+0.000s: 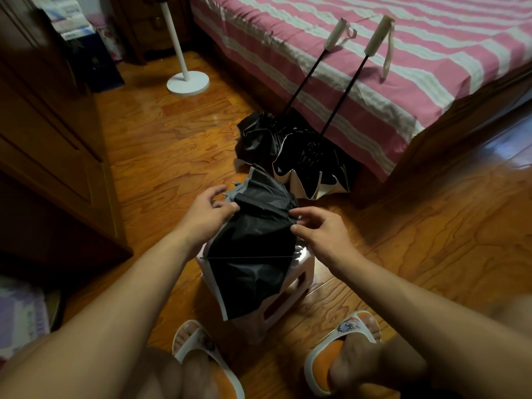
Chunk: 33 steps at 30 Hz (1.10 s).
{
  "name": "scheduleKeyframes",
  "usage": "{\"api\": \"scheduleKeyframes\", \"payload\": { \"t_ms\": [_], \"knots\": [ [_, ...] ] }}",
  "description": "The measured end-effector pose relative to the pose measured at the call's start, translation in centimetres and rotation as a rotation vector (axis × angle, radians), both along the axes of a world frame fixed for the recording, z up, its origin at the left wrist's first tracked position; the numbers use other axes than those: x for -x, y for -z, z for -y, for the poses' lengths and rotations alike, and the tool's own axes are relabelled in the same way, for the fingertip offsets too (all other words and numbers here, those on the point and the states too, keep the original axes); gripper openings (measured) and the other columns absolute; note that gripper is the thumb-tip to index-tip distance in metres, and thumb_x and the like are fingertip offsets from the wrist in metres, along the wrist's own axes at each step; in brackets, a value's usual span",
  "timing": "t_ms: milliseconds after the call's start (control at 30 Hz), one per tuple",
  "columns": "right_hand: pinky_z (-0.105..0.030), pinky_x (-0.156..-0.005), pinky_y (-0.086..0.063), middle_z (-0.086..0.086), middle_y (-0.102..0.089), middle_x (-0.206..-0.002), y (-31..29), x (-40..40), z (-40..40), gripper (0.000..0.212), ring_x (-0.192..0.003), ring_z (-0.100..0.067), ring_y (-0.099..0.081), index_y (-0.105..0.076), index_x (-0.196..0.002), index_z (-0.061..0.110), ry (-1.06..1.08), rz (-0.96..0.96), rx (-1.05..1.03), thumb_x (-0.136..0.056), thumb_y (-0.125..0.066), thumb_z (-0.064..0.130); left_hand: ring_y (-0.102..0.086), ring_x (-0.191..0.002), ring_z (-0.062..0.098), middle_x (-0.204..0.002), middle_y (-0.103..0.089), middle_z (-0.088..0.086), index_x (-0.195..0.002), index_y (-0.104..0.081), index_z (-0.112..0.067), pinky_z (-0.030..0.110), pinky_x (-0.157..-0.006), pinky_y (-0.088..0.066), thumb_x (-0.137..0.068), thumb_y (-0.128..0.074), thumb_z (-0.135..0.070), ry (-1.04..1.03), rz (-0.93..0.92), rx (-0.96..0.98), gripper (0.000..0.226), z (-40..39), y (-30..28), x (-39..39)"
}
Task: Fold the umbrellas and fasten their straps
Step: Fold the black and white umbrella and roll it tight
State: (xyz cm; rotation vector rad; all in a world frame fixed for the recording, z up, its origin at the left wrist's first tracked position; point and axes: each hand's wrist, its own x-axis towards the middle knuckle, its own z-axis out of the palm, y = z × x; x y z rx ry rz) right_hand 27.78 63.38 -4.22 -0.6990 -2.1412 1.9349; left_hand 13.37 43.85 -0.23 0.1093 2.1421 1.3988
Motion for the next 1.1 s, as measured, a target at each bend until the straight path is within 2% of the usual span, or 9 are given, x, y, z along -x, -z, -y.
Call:
{"api": "scheduleKeyframes", "payload": {
  "t_ms": [133, 333, 500, 633, 700, 800, 900, 1033, 1100],
  "knots": [
    [-0.044, -0.090, -0.060, 0.001, -0.067, -0.085, 0.3, -0.5, 0.1, 0.032, -0.087, -0.016, -0.068, -0.075, -0.096, 0.029, 0.011, -0.022, 0.025, -0.086, -0.075, -0.002, -0.060, -0.116, 0.015, -0.127, -0.061, -0.003, -0.148, -0.045, -0.032, 0.042, -0.104, -0.051, -0.097, -0.067, -0.017, 0.002, -0.041, 0.025, 0.059, 0.1, -0.3, 0.2],
    [-0.027, -0.085, -0.057, -0.003, -0.066, -0.092, 0.5, -1.1, 0.1, 0.027, -0.089, -0.015, -0.067, -0.073, -0.107, 0.023, -0.009, 0.008, 0.055, -0.087, -0.076, 0.004, -0.066, -0.096, 0.018, -0.104, -0.067, 0.003, -0.129, -0.063, -0.026, 0.028, -0.076, -0.053, -0.096, -0.066, -0.007, 0.076, -0.104, 0.000, 0.039, 0.5, -0.9, -0.4],
    [-0.035, -0.085, -0.059, 0.005, -0.069, -0.100, 1.0, -0.5, -0.1, 0.028, -0.090, -0.014, -0.069, -0.072, -0.107, 0.033, -0.058, 0.067, -0.109, -0.087, -0.080, 0.016, -0.065, -0.102, 0.017, -0.111, -0.067, 0.004, -0.109, -0.071, -0.028, 0.030, -0.080, -0.057, -0.099, -0.061, -0.007, 0.016, -0.191, -0.066, 0.025, 0.0, -2.7, -0.4],
    [-0.031, -0.079, -0.061, 0.002, -0.074, -0.091, 0.8, 0.0, -0.2, 0.021, -0.087, -0.014, -0.073, -0.075, -0.093, 0.030, 0.023, 0.027, -0.088, -0.087, -0.078, 0.009, -0.066, -0.098, 0.017, -0.103, -0.067, 0.002, -0.102, -0.070, -0.021, 0.036, -0.092, -0.055, -0.102, -0.053, -0.001, -0.081, -0.234, -0.084, 0.026, -0.5, -3.6, -0.5],
    [-0.024, -0.075, -0.058, 0.003, -0.075, -0.089, 0.5, 0.0, -0.3, 0.020, -0.086, -0.010, -0.073, -0.075, -0.093, 0.027, 0.045, 0.011, -0.082, -0.088, -0.077, 0.007, -0.065, -0.093, 0.012, -0.100, -0.066, -0.003, -0.105, -0.070, -0.022, 0.034, -0.091, -0.056, -0.102, -0.054, -0.003, -0.107, -0.290, -0.049, 0.025, -0.5, -3.9, -0.4],
    [-0.018, -0.073, -0.056, 0.006, -0.073, -0.090, 0.5, -0.2, -0.3, 0.019, -0.085, -0.002, -0.071, -0.074, -0.096, 0.025, 0.042, 0.010, -0.099, -0.090, -0.074, 0.007, -0.067, -0.100, 0.004, -0.112, -0.067, -0.011, -0.123, -0.067, -0.030, 0.015, -0.075, -0.055, -0.099, -0.063, -0.014, 0.041, -0.275, -0.082, 0.029, 0.0, -4.6, -0.4],
    [-0.012, -0.071, -0.052, 0.010, -0.069, -0.093, 0.9, -0.1, -0.2, 0.017, -0.085, 0.006, -0.065, -0.074, -0.091, 0.026, 0.060, 0.015, -0.182, -0.093, -0.071, 0.009, -0.070, -0.098, 0.006, -0.110, -0.072, -0.007, -0.129, -0.064, -0.032, 0.021, -0.073, -0.061, -0.092, -0.072, -0.011, 0.215, -0.212, -0.049, 0.043, 0.3, -4.5, -0.4],
    [-0.030, -0.082, -0.055, 0.011, -0.065, -0.094, 2.6, 2.4, -1.4, 0.013, -0.092, -0.005, -0.062, -0.070, -0.093, 0.028, 0.076, 0.073, -0.307, -0.097, -0.066, 0.016, -0.062, -0.090, 0.004, -0.103, -0.066, -0.007, -0.120, -0.068, -0.026, 0.022, -0.079, -0.055, -0.097, -0.064, -0.010, 0.041, -0.704, 0.202, 0.028, -0.2, -3.7, -0.3],
    [-0.039, -0.086, -0.057, 0.013, -0.065, -0.091, 3.7, 4.4, -2.4, 0.009, -0.093, -0.012, -0.063, -0.069, -0.102, 0.026, 0.089, 0.112, -0.375, -0.096, -0.067, 0.019, -0.059, -0.094, 0.005, -0.108, -0.063, -0.006, -0.120, -0.067, -0.022, 0.023, -0.083, -0.051, -0.099, -0.061, -0.013, 0.013, -0.845, 0.166, 0.024, -0.6, -3.4, -0.8]
  ]
}}
